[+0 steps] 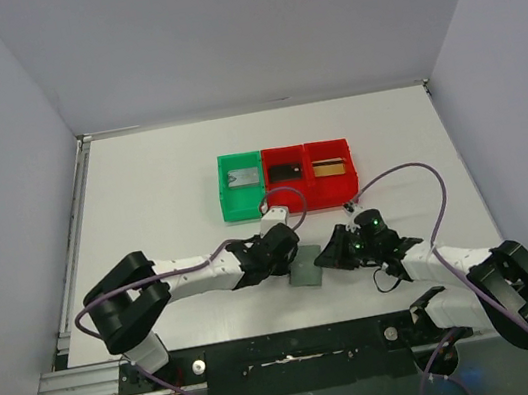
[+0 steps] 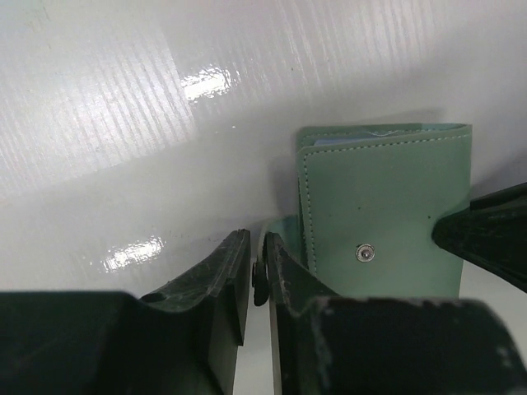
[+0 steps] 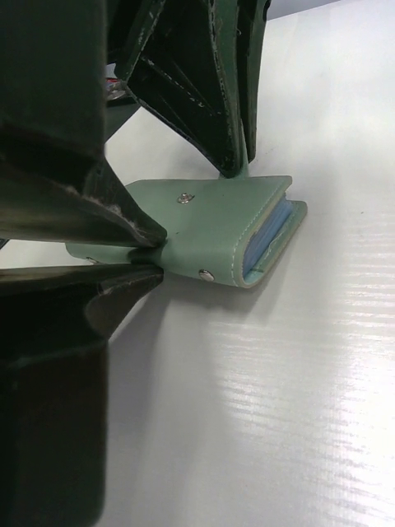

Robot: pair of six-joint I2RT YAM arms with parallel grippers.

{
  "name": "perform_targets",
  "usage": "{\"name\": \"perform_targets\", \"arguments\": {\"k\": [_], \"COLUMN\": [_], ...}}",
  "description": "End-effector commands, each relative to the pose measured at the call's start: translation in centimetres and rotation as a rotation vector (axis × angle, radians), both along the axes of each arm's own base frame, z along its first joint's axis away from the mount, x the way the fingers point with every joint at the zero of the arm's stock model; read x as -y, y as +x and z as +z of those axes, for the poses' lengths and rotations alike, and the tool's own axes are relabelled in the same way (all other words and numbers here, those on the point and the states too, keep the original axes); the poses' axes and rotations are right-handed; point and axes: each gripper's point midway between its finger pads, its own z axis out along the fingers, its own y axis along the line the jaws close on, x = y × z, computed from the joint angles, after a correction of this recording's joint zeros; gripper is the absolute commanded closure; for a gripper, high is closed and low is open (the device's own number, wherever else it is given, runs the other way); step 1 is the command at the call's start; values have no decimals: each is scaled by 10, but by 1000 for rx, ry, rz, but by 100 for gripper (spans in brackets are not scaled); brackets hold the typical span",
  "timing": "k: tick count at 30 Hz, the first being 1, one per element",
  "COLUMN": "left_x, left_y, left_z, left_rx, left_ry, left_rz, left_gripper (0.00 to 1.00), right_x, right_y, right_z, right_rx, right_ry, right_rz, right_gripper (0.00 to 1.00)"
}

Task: Take the credit cards out of the card holder

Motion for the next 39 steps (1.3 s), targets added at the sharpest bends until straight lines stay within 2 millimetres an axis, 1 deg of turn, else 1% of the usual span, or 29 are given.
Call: {"name": "perform_targets", "arguments": {"k": [1, 3, 5, 6, 7, 9, 10, 13, 17, 20, 22, 24, 26, 28, 30, 33, 36, 39], "left_x": [13, 12, 11, 9, 10, 6, 5, 4, 9, 8, 9, 2, 0, 1, 3, 8, 12, 13], "left_y": [13, 14, 14, 13, 14, 14, 14, 11, 8, 3, 1, -5, -8, -10, -12, -14, -15, -16], "left_z": [29, 35, 40, 41, 46, 47, 47, 55, 79, 94, 105, 99, 100, 106, 114, 125, 137, 137], "left_rx": [26, 33, 40, 40, 43, 41, 38, 40, 63, 78, 84, 72, 68, 71, 74, 80, 90, 85], "left_ry": [-172, -219, -263, -281, -307, -330, -338, -366, -452, -512, -546, -542, -550, -571, -591, -611, -632, -634], "left_rz": [30, 26, 22, 20, 18, 19, 20, 12, -8, -15, -23, -25, -25, -35, -50, -76, -99, -107], "left_gripper": [89, 93, 94, 95, 96, 98, 100, 100, 100, 100, 100, 100, 100, 100, 100, 100, 100, 100], "right_x": [0, -3, -3, -2, 0, 3, 3, -3, -11, -18, -25, -35, -46, -54, -55, -52, -50, -52], "right_y": [12, 14, 17, 19, 20, 22, 23, 21, 23, 25, 27, 29, 29, 30, 30, 30, 28, 24], "right_z": [11, 18, 25, 29, 30, 34, 36, 43, 45, 42, 40, 41, 40, 42, 40, 39, 42, 50], "right_rx": [49, 76, 96, 110, 109, 115, 117, 116, 97, 78, 66, 66, 58, 61, 55, 56, 65, 68], "right_ry": [-41, -27, -25, -28, -40, -58, -64, -45, -30, -26, -20, 10, 56, 93, 104, 90, 86, 121], "right_rz": [29, 40, 38, 30, 23, 17, 22, 53, 71, 90, 105, 127, 142, 149, 142, 129, 129, 143], "right_gripper": [82, 74, 68, 65, 62, 57, 55, 49, 46, 46, 48, 54, 61, 62, 63, 63, 63, 62]}}
